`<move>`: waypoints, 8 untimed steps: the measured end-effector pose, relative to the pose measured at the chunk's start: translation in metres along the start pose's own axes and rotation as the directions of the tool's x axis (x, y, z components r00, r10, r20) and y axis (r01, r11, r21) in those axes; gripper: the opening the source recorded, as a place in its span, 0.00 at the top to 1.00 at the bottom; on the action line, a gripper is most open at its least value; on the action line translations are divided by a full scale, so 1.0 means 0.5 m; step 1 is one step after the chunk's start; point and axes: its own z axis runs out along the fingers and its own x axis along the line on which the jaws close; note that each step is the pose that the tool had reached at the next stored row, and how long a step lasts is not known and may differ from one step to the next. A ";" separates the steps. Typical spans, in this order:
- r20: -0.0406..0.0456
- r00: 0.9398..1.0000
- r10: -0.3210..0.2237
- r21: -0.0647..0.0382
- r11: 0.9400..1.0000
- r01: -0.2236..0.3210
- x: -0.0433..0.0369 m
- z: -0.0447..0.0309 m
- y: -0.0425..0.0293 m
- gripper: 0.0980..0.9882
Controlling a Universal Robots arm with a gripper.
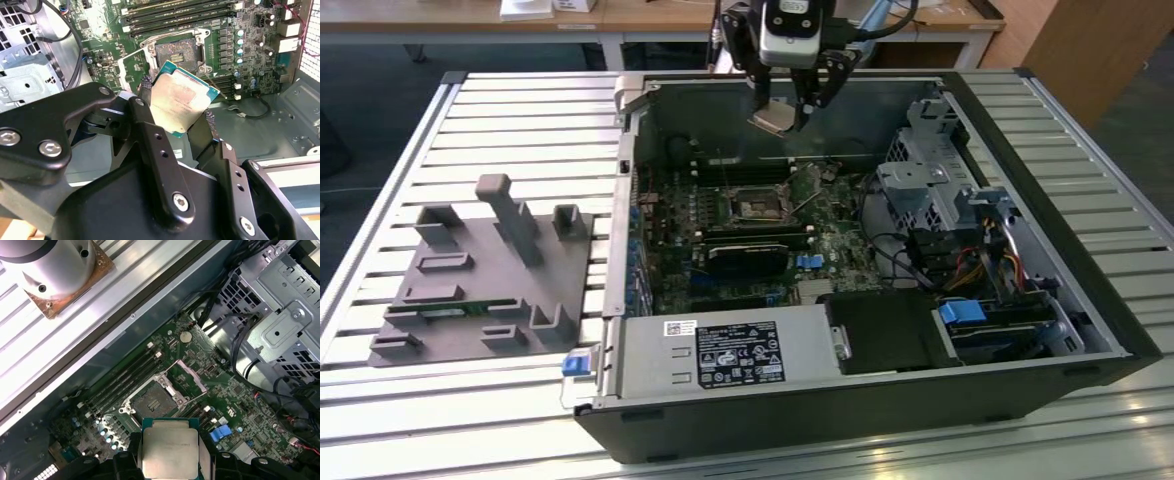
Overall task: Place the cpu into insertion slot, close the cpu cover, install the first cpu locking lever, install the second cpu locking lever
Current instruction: 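Place the cpu into insertion slot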
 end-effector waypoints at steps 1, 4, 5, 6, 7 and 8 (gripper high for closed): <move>0.000 1.000 0.002 0.000 1.000 -0.002 0.000 0.000 0.000 0.51; 0.001 1.000 0.009 0.000 1.000 -0.009 0.000 0.000 0.000 0.51; 0.001 1.000 0.012 0.000 1.000 -0.012 0.000 0.000 0.000 0.51; 0.001 1.000 0.014 0.000 1.000 -0.014 0.000 0.000 0.000 0.51; 0.001 1.000 0.016 0.000 1.000 -0.016 0.000 0.000 0.000 0.51; 0.002 1.000 0.019 0.000 1.000 -0.019 0.000 0.000 0.000 0.51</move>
